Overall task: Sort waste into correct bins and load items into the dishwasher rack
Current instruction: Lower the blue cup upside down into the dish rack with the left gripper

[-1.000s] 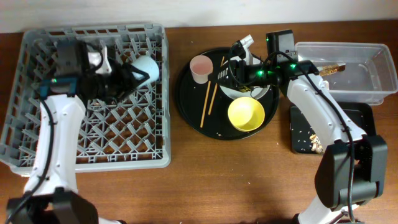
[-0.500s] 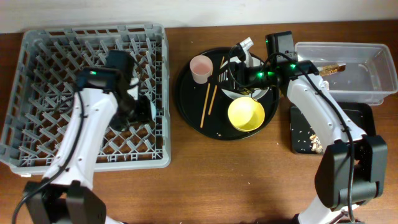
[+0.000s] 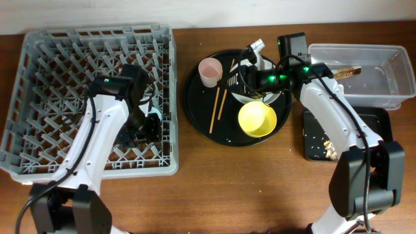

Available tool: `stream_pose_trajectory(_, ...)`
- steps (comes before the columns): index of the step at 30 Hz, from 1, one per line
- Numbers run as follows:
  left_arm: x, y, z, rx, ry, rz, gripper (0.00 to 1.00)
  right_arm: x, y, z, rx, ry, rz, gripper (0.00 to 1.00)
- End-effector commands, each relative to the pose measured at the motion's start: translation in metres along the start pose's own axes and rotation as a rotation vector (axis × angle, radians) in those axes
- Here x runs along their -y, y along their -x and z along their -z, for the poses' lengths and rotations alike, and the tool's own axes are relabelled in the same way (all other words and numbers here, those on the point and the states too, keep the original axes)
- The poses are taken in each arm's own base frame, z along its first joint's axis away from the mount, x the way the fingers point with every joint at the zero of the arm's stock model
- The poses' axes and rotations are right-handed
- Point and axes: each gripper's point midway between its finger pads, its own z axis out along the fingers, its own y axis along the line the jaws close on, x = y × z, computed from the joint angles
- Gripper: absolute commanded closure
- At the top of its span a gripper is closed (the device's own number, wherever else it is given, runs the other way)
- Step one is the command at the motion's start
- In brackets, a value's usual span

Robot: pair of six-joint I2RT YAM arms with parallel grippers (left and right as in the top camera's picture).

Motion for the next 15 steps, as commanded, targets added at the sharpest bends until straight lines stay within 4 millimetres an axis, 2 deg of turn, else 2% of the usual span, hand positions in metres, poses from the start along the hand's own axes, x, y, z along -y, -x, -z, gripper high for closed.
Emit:
stream_pose_trajectory(1, 0.0, 0.002, 0.007, 0.011, 0.004, -0.008, 0.61, -0.003, 0.003, 0.003, 0.011, -0.004, 0.029, 0.17)
stream_pose_trajectory(6, 0.002, 0.0, 0.031, 0.022, 0.002, -0.011, 0.61, -0.003, 0.003, 0.003, 0.011, -0.003, 0.032, 0.17)
stream_pose_trajectory(15, -0.005, -0.028, 0.033, -0.092, 0.027, -0.023, 0.61, -0.003, 0.001, 0.003, 0.007, -0.004, 0.026, 0.17)
